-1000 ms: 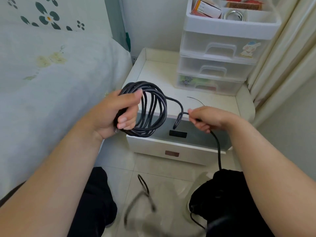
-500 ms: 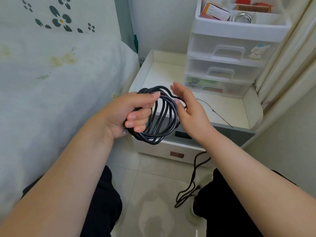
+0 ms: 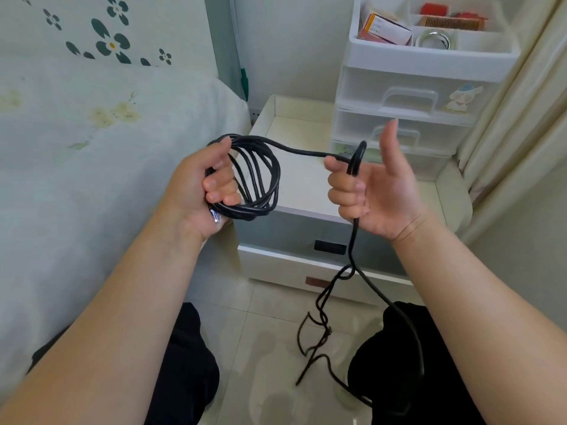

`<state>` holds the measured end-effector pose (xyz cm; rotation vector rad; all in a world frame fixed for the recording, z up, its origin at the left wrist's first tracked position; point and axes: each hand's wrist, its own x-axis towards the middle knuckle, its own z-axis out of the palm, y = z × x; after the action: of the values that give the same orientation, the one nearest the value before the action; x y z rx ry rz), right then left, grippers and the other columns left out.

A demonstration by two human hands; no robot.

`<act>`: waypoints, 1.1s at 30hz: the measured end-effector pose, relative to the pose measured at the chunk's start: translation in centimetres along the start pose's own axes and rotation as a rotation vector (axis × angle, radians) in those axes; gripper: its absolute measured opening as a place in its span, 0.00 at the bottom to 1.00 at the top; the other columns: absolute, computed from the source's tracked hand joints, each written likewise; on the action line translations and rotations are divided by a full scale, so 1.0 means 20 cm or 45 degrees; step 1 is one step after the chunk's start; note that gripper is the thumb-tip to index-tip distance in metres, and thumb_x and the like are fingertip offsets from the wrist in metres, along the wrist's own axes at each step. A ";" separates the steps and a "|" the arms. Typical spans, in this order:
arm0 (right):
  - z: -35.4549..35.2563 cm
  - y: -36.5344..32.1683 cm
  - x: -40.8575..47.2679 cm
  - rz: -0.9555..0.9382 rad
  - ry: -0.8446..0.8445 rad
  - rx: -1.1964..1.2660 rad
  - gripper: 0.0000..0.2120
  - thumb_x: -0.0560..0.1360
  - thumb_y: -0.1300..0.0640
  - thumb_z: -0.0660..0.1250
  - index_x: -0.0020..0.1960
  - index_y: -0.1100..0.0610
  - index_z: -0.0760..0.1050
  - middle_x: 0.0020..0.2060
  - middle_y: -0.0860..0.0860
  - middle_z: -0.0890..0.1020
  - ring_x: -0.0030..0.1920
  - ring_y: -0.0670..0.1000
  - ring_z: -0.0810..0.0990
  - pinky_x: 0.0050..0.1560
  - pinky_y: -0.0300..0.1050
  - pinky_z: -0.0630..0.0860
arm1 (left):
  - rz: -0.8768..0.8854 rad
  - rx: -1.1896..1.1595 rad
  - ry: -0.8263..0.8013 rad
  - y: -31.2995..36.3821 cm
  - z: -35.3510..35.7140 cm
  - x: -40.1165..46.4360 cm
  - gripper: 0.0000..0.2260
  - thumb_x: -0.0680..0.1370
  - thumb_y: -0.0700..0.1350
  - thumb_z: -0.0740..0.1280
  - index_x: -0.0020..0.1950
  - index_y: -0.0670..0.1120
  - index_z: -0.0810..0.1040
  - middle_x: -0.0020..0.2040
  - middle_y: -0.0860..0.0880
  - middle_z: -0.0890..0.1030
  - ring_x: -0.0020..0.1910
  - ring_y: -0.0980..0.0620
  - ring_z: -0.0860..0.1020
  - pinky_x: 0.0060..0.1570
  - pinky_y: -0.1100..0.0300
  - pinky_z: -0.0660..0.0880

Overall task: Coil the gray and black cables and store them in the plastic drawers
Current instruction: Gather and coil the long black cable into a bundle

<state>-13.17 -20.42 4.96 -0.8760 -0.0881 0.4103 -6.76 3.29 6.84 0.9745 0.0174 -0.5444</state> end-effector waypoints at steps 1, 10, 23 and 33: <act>0.02 0.00 0.00 -0.019 0.000 -0.052 0.33 0.62 0.28 0.64 0.47 0.58 0.76 0.26 0.46 0.59 0.26 0.44 0.55 0.23 0.36 0.51 | 0.015 -0.037 0.022 0.00 -0.01 0.00 0.19 0.79 0.48 0.63 0.28 0.49 0.63 0.16 0.54 0.59 0.15 0.57 0.57 0.19 0.66 0.58; 0.10 0.06 -0.01 -0.005 -0.075 -0.470 0.31 0.57 0.25 0.67 0.35 0.52 0.67 0.35 0.49 0.67 0.38 0.50 0.67 0.47 0.46 0.69 | 0.155 -0.165 0.294 -0.01 -0.03 0.03 0.19 0.79 0.48 0.63 0.29 0.49 0.63 0.19 0.54 0.60 0.17 0.57 0.58 0.20 0.65 0.60; 0.20 0.09 -0.02 -0.431 0.359 -0.621 0.13 0.70 0.63 0.59 0.52 0.63 0.77 0.49 0.55 0.85 0.57 0.56 0.81 0.65 0.51 0.72 | 0.253 0.140 0.410 -0.07 -0.04 0.05 0.21 0.78 0.50 0.66 0.27 0.48 0.65 0.19 0.52 0.60 0.18 0.54 0.58 0.21 0.64 0.61; 0.10 -0.02 -0.07 0.158 0.438 -0.130 0.15 0.73 0.58 0.58 0.58 0.60 0.68 0.38 0.56 0.80 0.19 0.46 0.66 0.18 0.36 0.67 | 0.284 -0.074 0.377 -0.03 -0.07 0.06 0.20 0.79 0.51 0.65 0.28 0.49 0.65 0.20 0.53 0.61 0.18 0.56 0.58 0.21 0.64 0.61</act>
<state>-14.76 -19.60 6.68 -1.0448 0.2654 0.3677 -5.71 3.64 5.37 0.9790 0.1859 -0.1913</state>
